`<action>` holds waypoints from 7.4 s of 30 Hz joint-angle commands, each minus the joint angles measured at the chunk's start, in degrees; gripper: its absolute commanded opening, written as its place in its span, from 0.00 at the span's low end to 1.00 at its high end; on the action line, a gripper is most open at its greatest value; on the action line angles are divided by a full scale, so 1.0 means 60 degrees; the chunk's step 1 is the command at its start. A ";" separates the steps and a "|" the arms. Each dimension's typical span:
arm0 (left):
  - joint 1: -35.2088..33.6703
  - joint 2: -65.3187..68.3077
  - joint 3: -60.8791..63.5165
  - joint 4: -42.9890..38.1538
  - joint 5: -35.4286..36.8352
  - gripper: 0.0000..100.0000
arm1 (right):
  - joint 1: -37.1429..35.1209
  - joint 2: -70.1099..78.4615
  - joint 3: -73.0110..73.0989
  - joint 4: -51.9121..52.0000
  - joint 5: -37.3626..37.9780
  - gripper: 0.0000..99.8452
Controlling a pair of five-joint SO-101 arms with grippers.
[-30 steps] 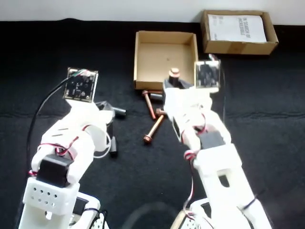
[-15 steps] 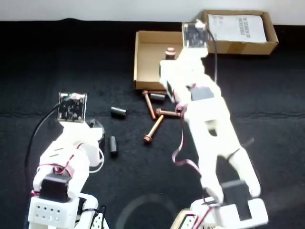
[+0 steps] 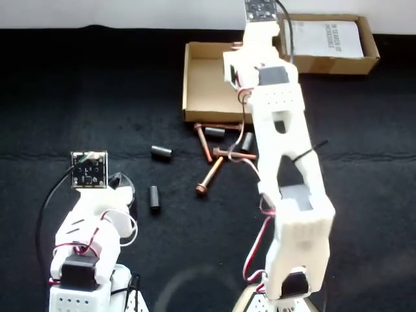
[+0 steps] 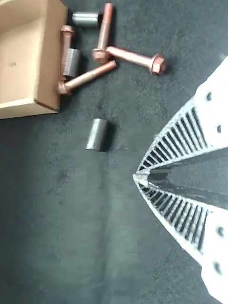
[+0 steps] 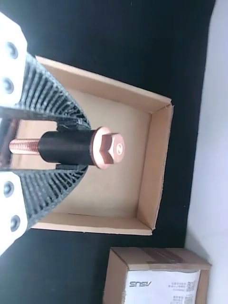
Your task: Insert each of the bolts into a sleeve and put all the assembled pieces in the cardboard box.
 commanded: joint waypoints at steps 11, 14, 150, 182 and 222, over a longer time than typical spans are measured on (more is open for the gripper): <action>-0.0095 -0.0374 0.0696 0.0000 -0.0073 0.01 | 0.0403 0.3890 -0.3890 0.0549 0.0176 0.01; -0.0095 -0.0374 0.0696 0.0000 -0.0073 0.01 | 0.0462 0.4608 -0.4462 0.0549 0.0484 0.01; -0.4242 1.0850 -0.8403 0.3692 0.0117 0.17 | -0.5297 -0.5106 0.9619 0.0462 -0.1670 0.17; -0.5560 1.0835 -0.7480 0.3619 -0.0337 0.17 | -0.6557 -0.2044 0.6205 0.1341 -0.2081 0.17; -0.1619 1.0923 -0.7465 0.3473 0.0366 0.17 | -0.4095 -0.6000 0.7011 0.1311 -0.1993 0.01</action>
